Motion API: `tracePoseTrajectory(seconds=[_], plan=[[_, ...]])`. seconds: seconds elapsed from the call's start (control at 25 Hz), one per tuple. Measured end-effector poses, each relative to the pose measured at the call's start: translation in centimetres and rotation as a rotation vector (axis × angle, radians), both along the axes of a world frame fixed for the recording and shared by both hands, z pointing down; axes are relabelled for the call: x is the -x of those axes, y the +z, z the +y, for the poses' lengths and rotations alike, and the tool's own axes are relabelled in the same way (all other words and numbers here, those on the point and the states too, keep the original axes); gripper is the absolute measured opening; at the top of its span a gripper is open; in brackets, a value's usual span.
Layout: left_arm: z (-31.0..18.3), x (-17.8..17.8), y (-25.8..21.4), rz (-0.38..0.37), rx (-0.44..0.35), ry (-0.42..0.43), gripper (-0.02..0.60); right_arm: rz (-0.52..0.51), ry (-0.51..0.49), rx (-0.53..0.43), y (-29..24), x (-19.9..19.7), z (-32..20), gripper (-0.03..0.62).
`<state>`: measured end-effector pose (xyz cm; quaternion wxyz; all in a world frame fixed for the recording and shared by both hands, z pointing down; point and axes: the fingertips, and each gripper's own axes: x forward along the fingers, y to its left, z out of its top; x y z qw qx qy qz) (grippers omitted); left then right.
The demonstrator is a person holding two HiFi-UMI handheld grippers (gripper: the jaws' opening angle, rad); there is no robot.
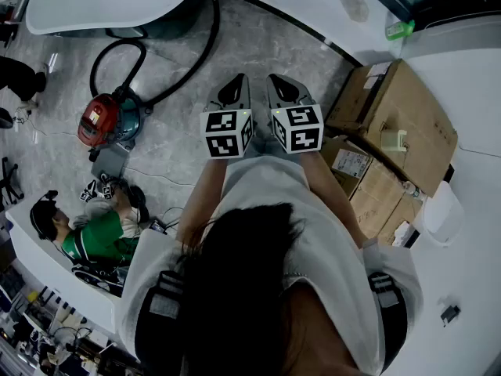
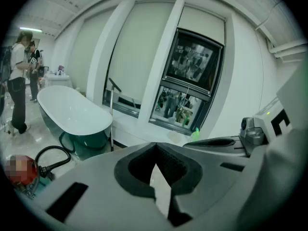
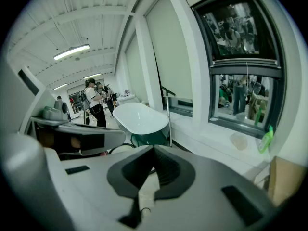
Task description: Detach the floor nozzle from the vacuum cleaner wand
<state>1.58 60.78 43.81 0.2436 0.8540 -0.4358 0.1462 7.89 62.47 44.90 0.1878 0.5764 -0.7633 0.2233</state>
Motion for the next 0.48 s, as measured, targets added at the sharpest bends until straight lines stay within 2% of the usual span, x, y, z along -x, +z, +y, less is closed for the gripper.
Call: tracePoseTrajectory(seconds=[0.48], plan=[[-0.4,1.3,-0.6,0.008,-0.013,-0.005,0.003,0.006,-0.016,-0.002,-0.1,1.6,-0.4,0.015]])
